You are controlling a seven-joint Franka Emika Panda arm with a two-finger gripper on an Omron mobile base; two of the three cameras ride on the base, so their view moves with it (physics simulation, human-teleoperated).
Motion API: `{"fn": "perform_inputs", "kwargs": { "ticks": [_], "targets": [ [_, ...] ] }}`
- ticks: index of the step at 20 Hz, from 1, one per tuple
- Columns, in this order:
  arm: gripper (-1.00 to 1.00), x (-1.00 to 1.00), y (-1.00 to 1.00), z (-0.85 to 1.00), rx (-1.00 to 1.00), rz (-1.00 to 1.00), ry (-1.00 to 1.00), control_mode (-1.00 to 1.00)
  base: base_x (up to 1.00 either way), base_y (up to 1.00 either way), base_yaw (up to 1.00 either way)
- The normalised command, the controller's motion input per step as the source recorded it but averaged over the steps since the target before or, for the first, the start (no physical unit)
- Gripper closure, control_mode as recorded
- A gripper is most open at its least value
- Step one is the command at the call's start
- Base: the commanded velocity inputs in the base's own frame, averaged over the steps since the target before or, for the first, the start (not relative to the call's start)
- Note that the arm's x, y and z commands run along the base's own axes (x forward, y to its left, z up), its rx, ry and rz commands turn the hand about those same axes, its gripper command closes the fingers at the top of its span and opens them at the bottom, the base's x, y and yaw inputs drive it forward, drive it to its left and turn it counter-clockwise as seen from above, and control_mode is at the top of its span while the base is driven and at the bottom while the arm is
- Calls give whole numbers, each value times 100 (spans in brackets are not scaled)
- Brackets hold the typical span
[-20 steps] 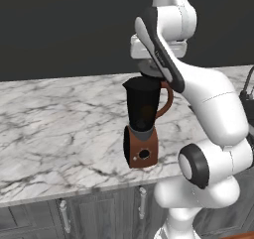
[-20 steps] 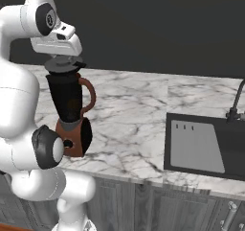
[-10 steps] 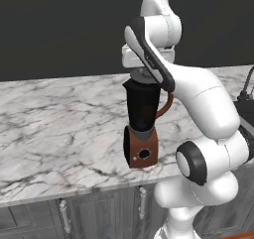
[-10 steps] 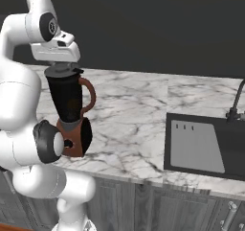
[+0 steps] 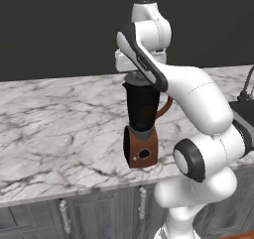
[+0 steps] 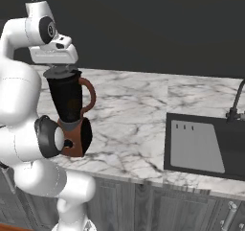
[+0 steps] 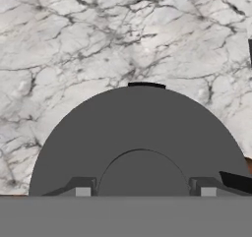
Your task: Open the blender lid, put the orange in the blender, close the lid, and start the blender.
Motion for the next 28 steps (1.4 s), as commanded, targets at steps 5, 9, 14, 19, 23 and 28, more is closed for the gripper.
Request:
{"fn": "perform_inputs", "kwargs": {
  "ticks": [5,9,14,19,23,28],
  "targets": [
    [100,38,2,-7,0,3,0,-100,0,0,0],
    [100,32,0,-16,0,2,0,-100,0,0,0],
    [100,4,0,-55,0,1,0,-100,0,0,0],
    [100,-26,-1,-45,0,0,0,-100,0,0,0],
    [100,-12,-2,-11,0,0,5,-100,0,0,0],
    [100,0,-14,14,0,0,16,-100,0,0,0]
  ]
}}
